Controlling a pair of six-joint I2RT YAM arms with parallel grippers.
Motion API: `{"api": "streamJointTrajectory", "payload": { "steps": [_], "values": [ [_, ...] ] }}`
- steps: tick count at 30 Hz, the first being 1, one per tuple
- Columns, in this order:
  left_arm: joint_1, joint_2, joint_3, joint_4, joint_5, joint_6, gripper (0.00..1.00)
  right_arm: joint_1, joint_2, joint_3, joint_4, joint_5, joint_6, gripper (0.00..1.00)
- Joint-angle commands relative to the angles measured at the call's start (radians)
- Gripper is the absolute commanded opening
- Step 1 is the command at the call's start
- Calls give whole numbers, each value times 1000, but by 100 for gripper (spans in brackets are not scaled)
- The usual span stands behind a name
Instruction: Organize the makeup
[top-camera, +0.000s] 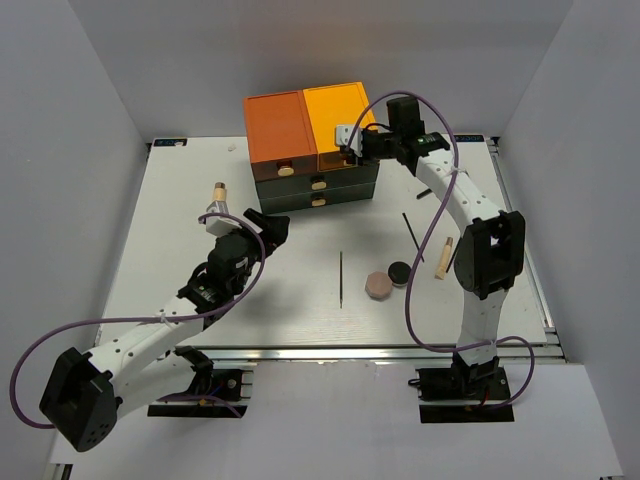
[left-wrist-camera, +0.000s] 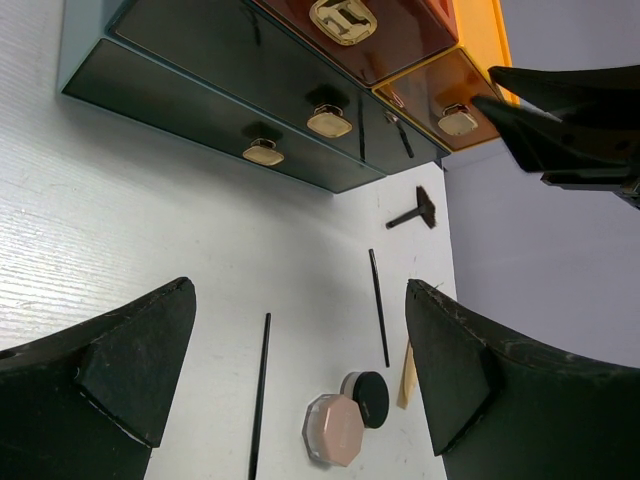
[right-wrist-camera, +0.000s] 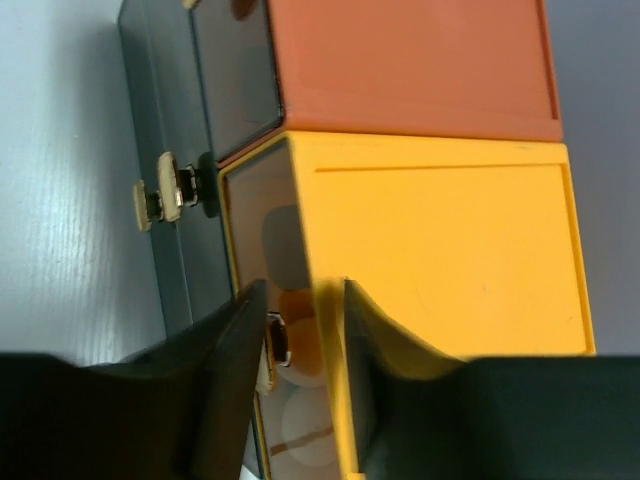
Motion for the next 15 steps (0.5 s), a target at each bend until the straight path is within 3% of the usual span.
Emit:
{"api": "streamJointTrajectory", "payload": {
  "steps": [1, 4, 15],
  "values": [
    [4, -26, 2, -6, 3, 4, 95, -4, -47, -14, -44, -33, 51, 46],
    [3, -26, 3, -5, 3, 7, 96, -2, -70, -46, 42, -27, 109, 57],
    [15, 45, 80, 35, 14, 6, 96, -11, -177, -32, 211, -65, 323, 70]
  ]
}}
